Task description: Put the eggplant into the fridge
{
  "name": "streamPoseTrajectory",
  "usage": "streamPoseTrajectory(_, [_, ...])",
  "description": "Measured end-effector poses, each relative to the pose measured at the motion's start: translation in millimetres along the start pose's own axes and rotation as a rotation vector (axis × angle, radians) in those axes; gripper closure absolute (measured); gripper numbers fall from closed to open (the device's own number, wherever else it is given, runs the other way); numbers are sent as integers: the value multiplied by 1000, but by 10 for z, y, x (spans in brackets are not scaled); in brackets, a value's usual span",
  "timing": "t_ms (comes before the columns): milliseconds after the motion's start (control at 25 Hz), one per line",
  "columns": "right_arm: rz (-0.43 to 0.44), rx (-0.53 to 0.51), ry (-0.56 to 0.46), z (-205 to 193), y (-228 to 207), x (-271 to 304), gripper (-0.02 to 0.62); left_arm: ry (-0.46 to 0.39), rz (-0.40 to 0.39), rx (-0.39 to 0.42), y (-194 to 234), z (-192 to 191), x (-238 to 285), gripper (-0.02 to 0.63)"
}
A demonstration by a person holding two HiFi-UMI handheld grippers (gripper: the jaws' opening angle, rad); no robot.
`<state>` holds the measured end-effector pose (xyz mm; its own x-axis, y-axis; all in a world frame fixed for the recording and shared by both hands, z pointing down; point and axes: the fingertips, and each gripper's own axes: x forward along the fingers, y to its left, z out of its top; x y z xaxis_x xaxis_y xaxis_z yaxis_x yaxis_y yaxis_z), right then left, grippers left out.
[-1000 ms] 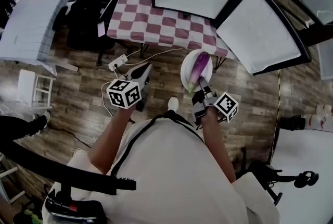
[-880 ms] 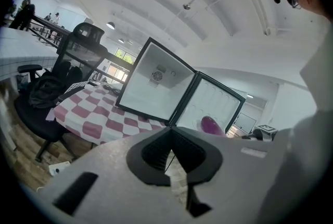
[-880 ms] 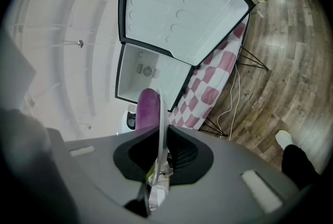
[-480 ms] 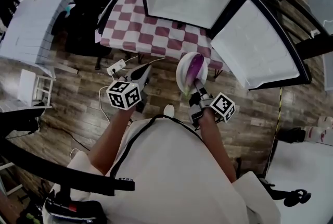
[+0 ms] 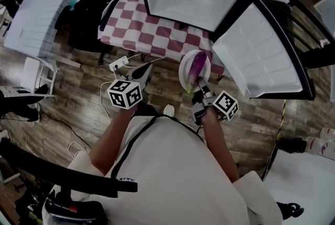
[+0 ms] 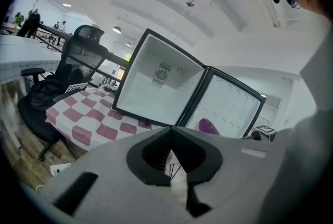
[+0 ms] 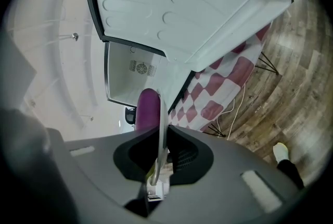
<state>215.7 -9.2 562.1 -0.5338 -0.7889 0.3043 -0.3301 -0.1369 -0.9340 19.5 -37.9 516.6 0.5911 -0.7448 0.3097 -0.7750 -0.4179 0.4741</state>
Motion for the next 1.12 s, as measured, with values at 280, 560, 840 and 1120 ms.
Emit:
streamPoseTrajectory(280, [7,15,6,20,-18,-19,557,5,13,-13,-22,-46,-5,604])
streamPoseTrajectory(560, [-6,9,-15,78,-59,-68,557,18,-7,-11,-67,-89,104,604])
streamPoseTrajectory(840, [-12,7,-38,198,-47,-8,557,29,-39,8,-82,6,309,604])
streamPoseTrajectory(1120, [-15,2,-48,268,33,209,557,29,-49,14,94,171,463,604])
